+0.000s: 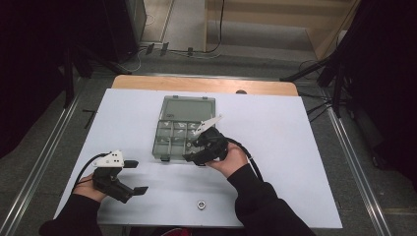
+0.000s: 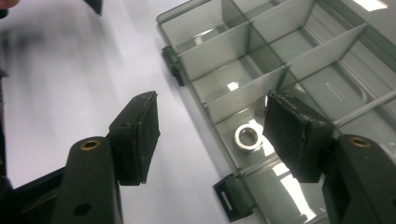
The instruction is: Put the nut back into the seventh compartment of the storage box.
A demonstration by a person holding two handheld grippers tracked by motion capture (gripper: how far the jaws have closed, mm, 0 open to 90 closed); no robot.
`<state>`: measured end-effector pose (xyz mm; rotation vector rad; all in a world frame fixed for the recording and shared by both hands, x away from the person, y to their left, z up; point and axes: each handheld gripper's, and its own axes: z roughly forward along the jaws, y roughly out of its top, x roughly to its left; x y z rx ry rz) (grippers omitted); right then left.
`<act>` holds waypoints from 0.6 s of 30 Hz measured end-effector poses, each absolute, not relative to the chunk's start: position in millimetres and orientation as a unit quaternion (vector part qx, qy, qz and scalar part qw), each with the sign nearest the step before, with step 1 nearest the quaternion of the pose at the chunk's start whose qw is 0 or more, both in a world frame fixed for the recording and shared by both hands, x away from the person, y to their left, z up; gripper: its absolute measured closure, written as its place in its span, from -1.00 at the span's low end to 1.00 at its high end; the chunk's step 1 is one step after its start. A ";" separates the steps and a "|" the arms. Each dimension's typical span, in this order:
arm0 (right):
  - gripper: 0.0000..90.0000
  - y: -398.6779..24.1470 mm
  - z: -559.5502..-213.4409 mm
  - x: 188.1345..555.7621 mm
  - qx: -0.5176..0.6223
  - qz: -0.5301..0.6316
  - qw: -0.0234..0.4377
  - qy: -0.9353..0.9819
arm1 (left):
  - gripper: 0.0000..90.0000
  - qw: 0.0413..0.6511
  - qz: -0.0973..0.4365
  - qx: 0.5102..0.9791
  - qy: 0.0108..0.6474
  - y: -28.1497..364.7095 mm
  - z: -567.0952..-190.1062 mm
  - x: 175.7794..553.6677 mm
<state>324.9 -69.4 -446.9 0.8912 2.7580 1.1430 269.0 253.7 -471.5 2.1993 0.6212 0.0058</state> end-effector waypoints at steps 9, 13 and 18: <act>-0.23 -79.7 -442.6 308.6 0.275 0.381 0.012 0.883 | -1.00 0.414 0.004 0.876 0.245 252.6 -471.5 269.0; -0.25 -86.2 -444.1 298.9 0.270 0.387 0.011 0.882 | -1.00 0.413 0.003 0.877 0.244 252.6 -471.5 269.2; -0.28 -89.9 -444.0 288.0 0.266 0.390 0.011 0.881 | -1.00 0.414 0.004 0.876 0.246 252.9 -471.4 269.0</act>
